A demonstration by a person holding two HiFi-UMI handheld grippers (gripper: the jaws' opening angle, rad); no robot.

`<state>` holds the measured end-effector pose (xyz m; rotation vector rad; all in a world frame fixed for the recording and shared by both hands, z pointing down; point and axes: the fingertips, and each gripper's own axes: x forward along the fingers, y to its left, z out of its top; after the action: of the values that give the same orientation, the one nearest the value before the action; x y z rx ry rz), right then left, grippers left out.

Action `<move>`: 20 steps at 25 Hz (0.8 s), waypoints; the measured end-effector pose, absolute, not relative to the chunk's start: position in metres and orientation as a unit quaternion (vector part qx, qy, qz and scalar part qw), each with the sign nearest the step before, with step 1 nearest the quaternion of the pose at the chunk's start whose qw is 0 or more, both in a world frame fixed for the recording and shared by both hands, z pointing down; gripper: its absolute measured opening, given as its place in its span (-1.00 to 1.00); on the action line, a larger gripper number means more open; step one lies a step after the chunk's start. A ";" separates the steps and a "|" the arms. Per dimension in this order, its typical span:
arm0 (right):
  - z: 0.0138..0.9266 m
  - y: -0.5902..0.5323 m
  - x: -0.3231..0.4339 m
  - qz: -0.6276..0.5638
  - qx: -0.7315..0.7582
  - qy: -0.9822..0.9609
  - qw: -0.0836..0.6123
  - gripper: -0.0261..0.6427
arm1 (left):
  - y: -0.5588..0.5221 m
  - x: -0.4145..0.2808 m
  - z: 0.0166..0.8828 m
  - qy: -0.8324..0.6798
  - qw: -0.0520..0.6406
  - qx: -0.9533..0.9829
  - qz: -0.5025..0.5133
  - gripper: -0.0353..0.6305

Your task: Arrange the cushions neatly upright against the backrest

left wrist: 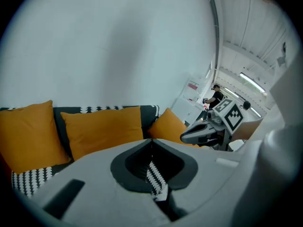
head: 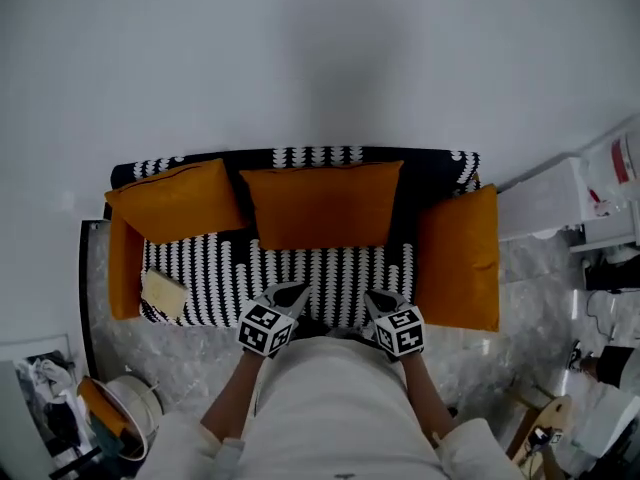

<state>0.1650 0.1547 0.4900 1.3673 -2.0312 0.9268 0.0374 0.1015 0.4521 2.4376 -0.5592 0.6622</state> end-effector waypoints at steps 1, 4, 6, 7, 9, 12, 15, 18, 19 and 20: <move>0.485 0.167 0.170 0.345 0.506 -0.751 0.248 -0.89 | 0.112 0.043 0.446 -0.211 0.270 0.909 0.239 -0.86; 0.473 0.209 0.181 0.358 0.505 -0.756 0.213 -0.89 | 0.151 0.059 0.439 -0.219 0.276 0.908 0.229 -0.86; 0.467 0.239 0.188 0.365 0.503 -0.758 0.196 -0.89 | 0.184 0.069 0.437 -0.223 0.289 0.904 0.222 -0.86; 0.464 0.254 0.191 0.367 0.504 -0.759 0.189 -0.89 | 0.201 0.073 0.437 -0.223 0.295 0.903 0.219 -0.86; 0.461 0.282 0.195 0.373 0.503 -0.760 0.174 -0.89 | 0.237 0.080 0.437 -0.222 0.302 0.901 0.219 -0.86; 0.460 0.326 0.197 0.394 0.497 -0.760 0.144 -0.89 | 0.290 0.084 0.439 -0.223 0.308 0.897 0.224 -0.86; 0.459 0.358 0.192 0.407 0.485 -0.764 0.124 -0.89 | 0.324 0.080 0.438 -0.236 0.312 0.892 0.225 -0.86; 0.454 0.376 0.183 0.400 0.473 -0.775 0.125 -0.89 | 0.343 0.072 0.430 -0.243 0.309 0.893 0.219 -0.86; 0.451 0.379 0.180 0.395 0.471 -0.778 0.125 -0.89 | 0.346 0.069 0.427 -0.244 0.306 0.895 0.215 -0.86; 0.446 0.381 0.176 0.390 0.470 -0.782 0.124 -0.89 | 0.347 0.066 0.423 -0.245 0.303 0.896 0.212 -0.86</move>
<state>0.1762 0.3806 0.4459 1.3708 -2.2802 1.1374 0.0657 0.3473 0.4227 2.3751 -0.6503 0.5622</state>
